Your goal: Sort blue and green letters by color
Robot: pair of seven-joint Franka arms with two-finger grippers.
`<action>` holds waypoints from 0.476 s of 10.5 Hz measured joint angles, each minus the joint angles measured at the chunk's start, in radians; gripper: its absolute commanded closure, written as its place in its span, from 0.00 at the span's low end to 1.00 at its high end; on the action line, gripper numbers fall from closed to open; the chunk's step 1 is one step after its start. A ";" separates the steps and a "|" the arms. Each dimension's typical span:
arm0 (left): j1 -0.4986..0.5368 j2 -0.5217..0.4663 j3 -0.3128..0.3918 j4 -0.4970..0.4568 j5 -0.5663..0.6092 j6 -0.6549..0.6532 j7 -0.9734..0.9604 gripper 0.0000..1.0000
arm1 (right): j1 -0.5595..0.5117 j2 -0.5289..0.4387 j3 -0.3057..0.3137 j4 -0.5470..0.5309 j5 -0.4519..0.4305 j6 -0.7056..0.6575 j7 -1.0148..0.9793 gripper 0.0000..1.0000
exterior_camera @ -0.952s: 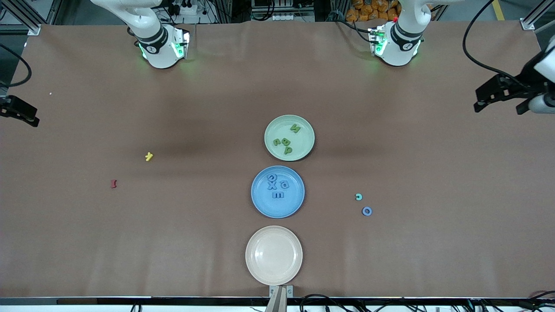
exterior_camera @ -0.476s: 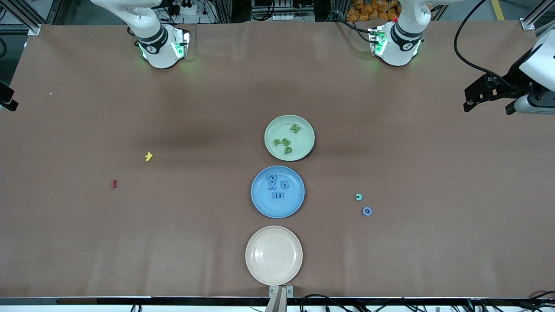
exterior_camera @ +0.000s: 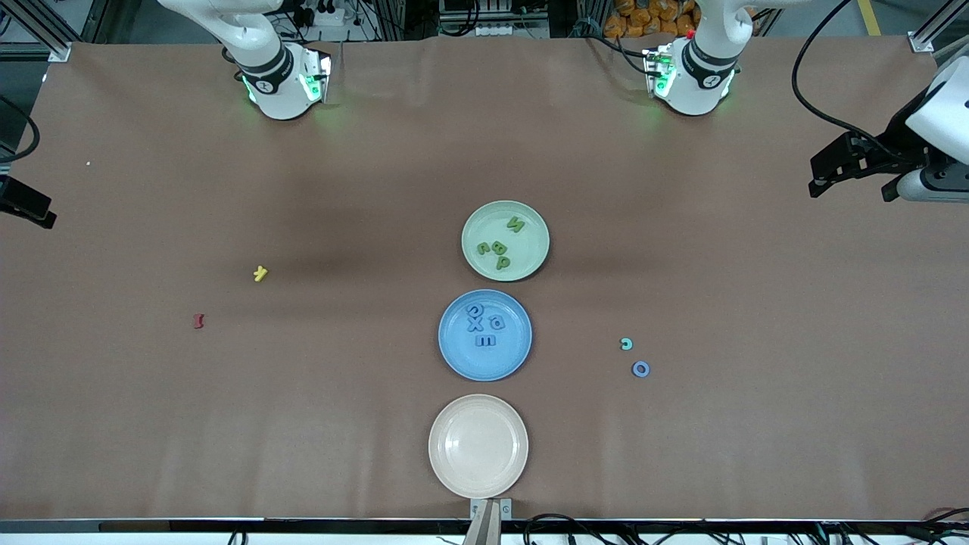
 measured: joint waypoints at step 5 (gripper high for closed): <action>0.001 0.000 -0.002 0.000 0.000 0.000 0.000 0.00 | 0.038 0.003 0.026 -0.001 0.022 -0.001 0.099 0.00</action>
